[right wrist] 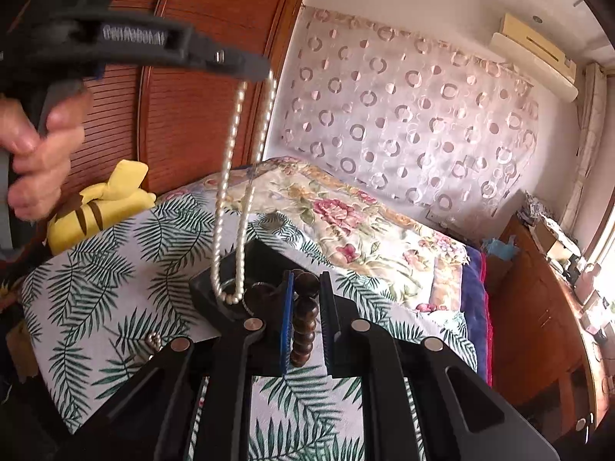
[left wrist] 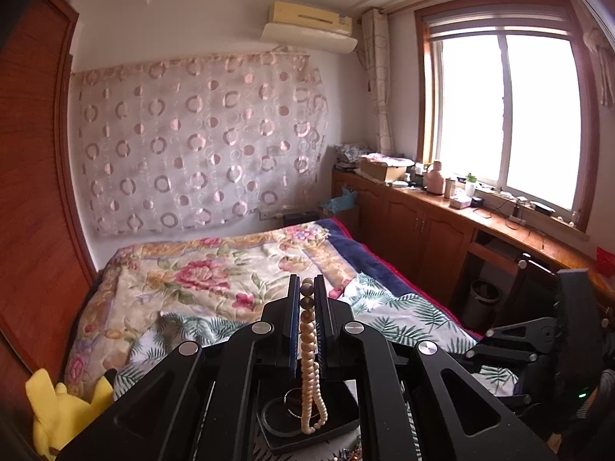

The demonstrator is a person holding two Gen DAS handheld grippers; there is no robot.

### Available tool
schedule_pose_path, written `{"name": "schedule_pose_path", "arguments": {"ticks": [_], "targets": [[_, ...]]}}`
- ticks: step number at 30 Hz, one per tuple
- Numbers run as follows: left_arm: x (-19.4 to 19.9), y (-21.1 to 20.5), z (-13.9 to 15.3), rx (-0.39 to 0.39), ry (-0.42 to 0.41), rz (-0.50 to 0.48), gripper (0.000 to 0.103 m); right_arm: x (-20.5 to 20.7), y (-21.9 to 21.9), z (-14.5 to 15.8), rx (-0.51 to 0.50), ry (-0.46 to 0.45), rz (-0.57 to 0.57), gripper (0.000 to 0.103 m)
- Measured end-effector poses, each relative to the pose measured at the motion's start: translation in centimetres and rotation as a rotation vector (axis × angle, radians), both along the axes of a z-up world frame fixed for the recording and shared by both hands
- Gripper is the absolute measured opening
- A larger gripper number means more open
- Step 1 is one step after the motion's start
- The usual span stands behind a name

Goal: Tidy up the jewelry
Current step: 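Lower pearls and wooden beads into the black box while opening both tools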

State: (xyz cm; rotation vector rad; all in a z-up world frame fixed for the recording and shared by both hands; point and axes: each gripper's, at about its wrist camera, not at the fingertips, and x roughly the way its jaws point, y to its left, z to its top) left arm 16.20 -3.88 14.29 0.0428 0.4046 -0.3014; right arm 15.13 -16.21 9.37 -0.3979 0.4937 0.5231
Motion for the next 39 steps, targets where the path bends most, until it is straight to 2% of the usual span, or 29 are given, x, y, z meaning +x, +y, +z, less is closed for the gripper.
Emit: {"name": "schedule_pose_path", "arguments": {"ticks": [6, 12, 23, 28, 33, 35, 36, 37, 38, 39], "targets": [[3.0, 1.4, -3.7, -0.019, 0.088, 0.028, 0.006, 1.8, 1.2, 0.4, 0.012, -0.004, 0.014, 0.014], [5.3, 3.0, -8.2, -0.027, 0.175, 0.06, 0.006, 4.0, 2.9, -0.6, -0.001, 0.022, 0.025, 0.015], [5.7, 4.7, -14.1, -0.02, 0.285, 0.073, 0.006, 7.7, 5.7, -6.7, -0.016, 0.169, 0.03, 0.015], [5.3, 5.0, -15.7, -0.022, 0.312, 0.07, 0.007, 8.2, 6.1, -9.1, -0.008, 0.228, 0.019, 0.015], [4.4, 5.0, -16.3, -0.021, 0.318, 0.068, 0.007, 8.2, 6.1, -9.9, 0.007, 0.252, 0.013, 0.015], [3.8, 5.0, -16.4, -0.023, 0.318, 0.063, 0.012, 8.0, 6.0, -9.9, 0.019, 0.254, 0.009, 0.016], [3.4, 4.9, -16.4, -0.022, 0.317, 0.06, 0.015, 7.9, 5.9, -9.7, 0.027, 0.254, 0.009, 0.019], [3.1, 4.9, -16.4, -0.02, 0.314, 0.06, 0.023, 7.7, 5.7, -9.6, 0.036, 0.25, 0.004, 0.029], [2.9, 4.9, -16.3, -0.017, 0.31, 0.061, 0.029, 7.5, 5.4, -9.3, 0.05, 0.247, 0.003, 0.033], [2.6, 4.9, -16.3, -0.014, 0.306, 0.06, 0.029, 7.3, 5.1, -9.1, 0.068, 0.247, 0.005, 0.034]]}}
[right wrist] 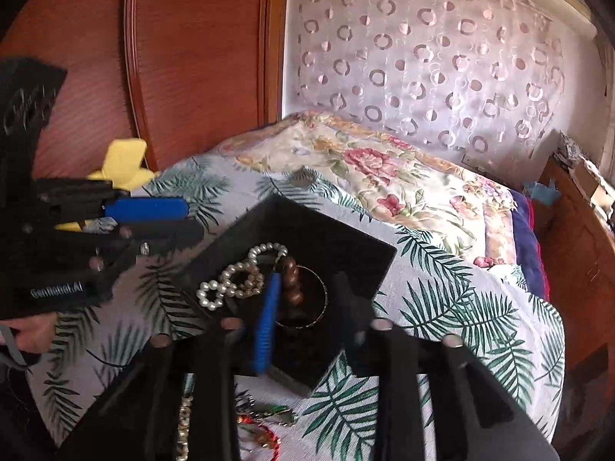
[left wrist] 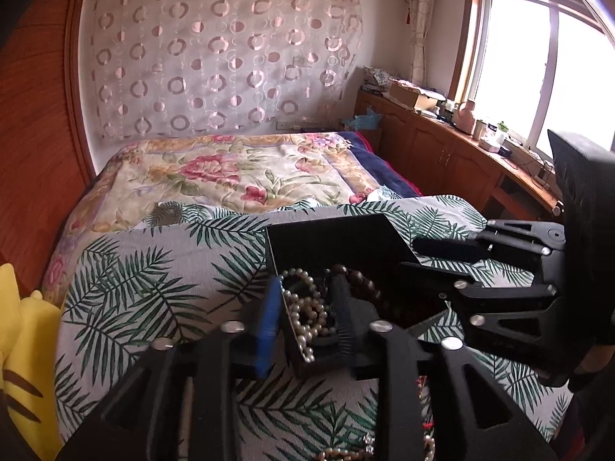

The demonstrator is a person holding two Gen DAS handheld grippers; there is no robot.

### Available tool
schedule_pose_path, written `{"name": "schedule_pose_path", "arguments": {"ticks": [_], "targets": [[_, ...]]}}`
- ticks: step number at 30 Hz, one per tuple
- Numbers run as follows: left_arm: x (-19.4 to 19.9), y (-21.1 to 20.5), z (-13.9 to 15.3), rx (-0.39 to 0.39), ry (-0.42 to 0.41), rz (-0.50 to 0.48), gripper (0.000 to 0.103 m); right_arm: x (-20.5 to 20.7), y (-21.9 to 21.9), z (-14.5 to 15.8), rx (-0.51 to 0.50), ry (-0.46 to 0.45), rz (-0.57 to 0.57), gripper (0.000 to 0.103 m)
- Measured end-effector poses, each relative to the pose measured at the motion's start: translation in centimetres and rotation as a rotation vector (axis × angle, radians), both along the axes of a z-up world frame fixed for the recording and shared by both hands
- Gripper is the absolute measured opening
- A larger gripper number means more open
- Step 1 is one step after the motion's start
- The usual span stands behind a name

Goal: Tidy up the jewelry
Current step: 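Lower pearls and wooden beads into the black box while opening both tools, then move the left tool over the silver chains left in the pile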

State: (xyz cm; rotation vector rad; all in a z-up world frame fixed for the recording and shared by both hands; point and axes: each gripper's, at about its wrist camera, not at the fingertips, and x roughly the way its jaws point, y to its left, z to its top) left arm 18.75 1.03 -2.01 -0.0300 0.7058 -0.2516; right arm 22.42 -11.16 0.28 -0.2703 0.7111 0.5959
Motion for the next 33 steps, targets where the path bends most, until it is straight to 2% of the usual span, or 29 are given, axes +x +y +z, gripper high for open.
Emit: {"name": "schedule_pose_path", "arguments": {"ticks": [5, 9, 17, 25, 33], "targets": [[-2.4, 0.5, -0.1, -0.008, -0.007, -0.009, 0.033, -3.0, -1.9, 1.0, 0.064, -0.006, -0.002, 0.034], [-4.7, 1.1, -1.5, -0.025, 0.02, -0.014, 0.036, -6.3, -3.0, 0.7, 0.093, -0.003, 0.008, 0.034], [-8.3, 1.6, -4.4, -0.07, 0.088, -0.021, 0.036, -11.5, -4.8, -3.1, 0.055, 0.045, -0.016, 0.034], [-10.2, -0.7, -5.1, -0.091, 0.12, -0.061, 0.03, -13.8, -5.4, -6.3, 0.059, 0.108, -0.042, 0.034], [-9.6, -2.3, -6.5, -0.091, 0.174, -0.064, 0.025, -14.4, -5.3, -6.4, 0.059, 0.089, -0.044, 0.034]]}}
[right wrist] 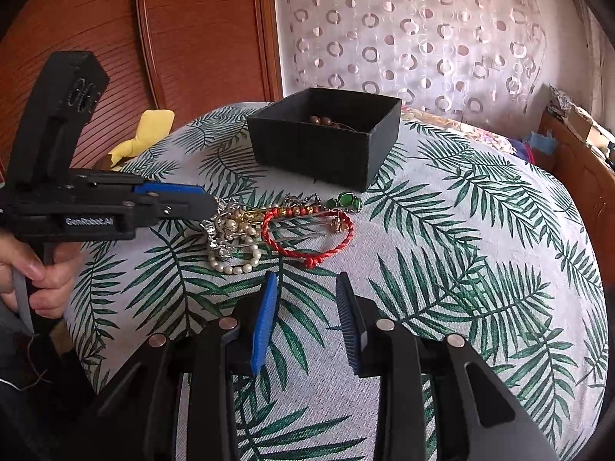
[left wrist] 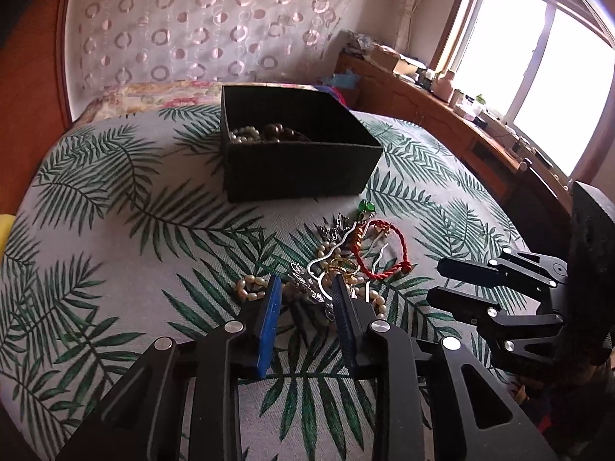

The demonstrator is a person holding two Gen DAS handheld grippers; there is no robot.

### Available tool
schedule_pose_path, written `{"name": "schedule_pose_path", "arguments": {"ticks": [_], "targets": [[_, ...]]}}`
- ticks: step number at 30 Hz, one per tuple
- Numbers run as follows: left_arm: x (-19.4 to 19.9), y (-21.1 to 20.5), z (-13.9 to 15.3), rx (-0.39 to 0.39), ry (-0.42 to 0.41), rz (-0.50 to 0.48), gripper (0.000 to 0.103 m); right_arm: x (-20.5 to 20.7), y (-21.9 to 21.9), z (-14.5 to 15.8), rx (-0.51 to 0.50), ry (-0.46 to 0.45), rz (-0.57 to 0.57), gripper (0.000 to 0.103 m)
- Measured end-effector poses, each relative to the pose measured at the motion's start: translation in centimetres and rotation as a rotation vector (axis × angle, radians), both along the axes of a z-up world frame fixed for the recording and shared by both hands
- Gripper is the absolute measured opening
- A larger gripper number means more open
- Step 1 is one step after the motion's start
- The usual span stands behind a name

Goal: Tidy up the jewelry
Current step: 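Move the left tool over the silver chains left in the pile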

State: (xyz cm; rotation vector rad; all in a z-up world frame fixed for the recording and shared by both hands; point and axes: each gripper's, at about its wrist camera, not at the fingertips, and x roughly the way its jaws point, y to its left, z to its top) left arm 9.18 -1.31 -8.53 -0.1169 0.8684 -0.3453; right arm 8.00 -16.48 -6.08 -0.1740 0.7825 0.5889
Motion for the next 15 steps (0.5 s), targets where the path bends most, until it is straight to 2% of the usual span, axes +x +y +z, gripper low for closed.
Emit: {"name": "schedule_pose_path", "arguments": {"ticks": [10, 12, 15], "targets": [[0.89, -0.53, -0.6, -0.032, 0.029, 0.011, 0.02, 0.06, -0.02, 0.14, 0.005, 0.0, 0.0, 0.034], [0.92, -0.51, -0.62, -0.04, 0.029, 0.011, 0.014, -0.11, -0.11, 0.11, 0.006, -0.002, 0.001, 0.034], [0.86, -0.37, -0.53, -0.043, 0.026, 0.008, 0.013, -0.06, -0.12, 0.07, 0.007, -0.002, 0.0, 0.034]]}}
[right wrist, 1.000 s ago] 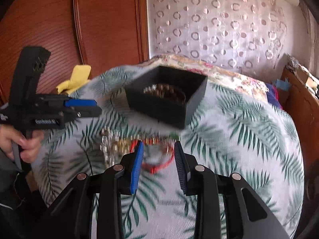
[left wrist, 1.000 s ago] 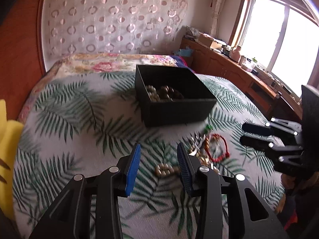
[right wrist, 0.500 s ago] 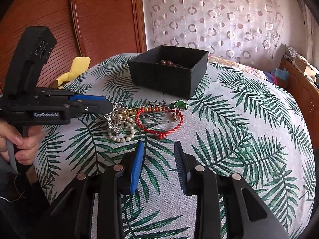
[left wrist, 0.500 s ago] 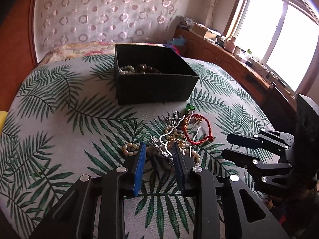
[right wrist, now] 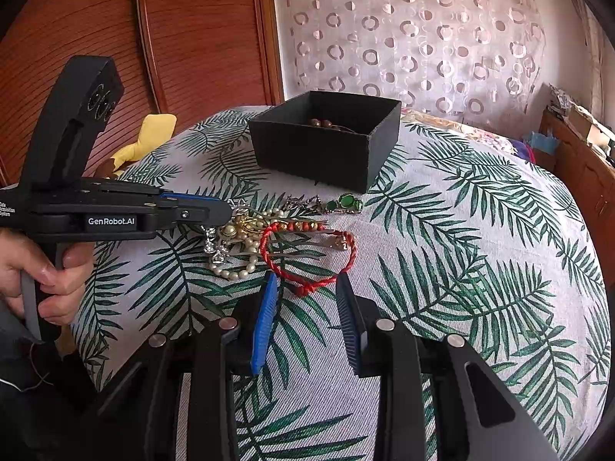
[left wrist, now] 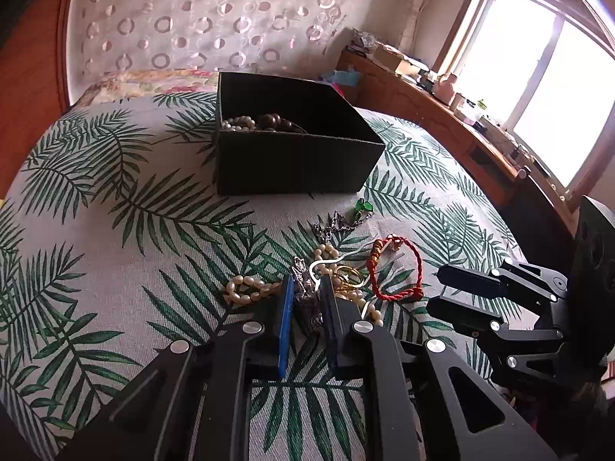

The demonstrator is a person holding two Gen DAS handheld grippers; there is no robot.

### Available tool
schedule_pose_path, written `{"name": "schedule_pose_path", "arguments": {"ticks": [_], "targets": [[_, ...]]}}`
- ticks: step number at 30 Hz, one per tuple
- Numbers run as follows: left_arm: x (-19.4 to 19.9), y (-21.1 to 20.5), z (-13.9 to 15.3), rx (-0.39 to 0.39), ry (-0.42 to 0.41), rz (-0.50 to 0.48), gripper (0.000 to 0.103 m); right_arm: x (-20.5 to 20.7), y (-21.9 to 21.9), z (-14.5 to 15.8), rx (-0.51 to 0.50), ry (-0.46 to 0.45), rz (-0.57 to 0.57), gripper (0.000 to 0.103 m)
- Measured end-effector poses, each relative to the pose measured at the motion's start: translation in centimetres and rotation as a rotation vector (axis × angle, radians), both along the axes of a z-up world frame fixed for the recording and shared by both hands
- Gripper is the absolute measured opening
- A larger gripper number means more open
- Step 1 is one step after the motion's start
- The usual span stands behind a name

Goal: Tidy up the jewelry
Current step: 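Move the left tool over the silver chains left in the pile, then grasp a silver chain with the left tool and lift it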

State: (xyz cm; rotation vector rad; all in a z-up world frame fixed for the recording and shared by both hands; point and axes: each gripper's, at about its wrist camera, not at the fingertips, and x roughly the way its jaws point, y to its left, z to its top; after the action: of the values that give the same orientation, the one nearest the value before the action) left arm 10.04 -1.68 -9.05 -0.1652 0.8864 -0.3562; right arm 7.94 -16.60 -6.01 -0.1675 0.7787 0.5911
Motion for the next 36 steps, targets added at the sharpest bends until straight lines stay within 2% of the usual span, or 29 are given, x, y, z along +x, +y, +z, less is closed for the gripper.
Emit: {"name": "schedule_pose_path", "arguments": {"ticks": [5, 10, 18, 24, 32, 36], "targets": [[-0.7, 0.3, 1.2, 0.006, -0.043, 0.005, 0.007, 0.0, 0.0, 0.0, 0.0, -0.001, 0.0, 0.034], [-1.3, 0.3, 2.6, 0.076, -0.101, 0.011, 0.007, 0.0, 0.0, 0.0, 0.001, 0.0, 0.0, 0.034], [-1.3, 1.6, 4.3, 0.118, -0.144, 0.032, 0.007, 0.0, 0.0, 0.0, 0.001, 0.0, 0.001, 0.034], [-1.7, 1.4, 6.3, 0.203, -0.197, 0.02, 0.007, -0.1, 0.1, 0.0, 0.002, 0.001, 0.001, 0.034], [-1.6, 0.8, 6.6, 0.26, -0.197, -0.011, 0.007, 0.3, 1.1, 0.5, 0.015, -0.003, 0.025, 0.034], [-1.6, 0.4, 6.5, 0.276, -0.19, -0.03, 0.007, 0.7, 2.3, 1.3, 0.057, 0.003, 0.057, 0.034]]}}
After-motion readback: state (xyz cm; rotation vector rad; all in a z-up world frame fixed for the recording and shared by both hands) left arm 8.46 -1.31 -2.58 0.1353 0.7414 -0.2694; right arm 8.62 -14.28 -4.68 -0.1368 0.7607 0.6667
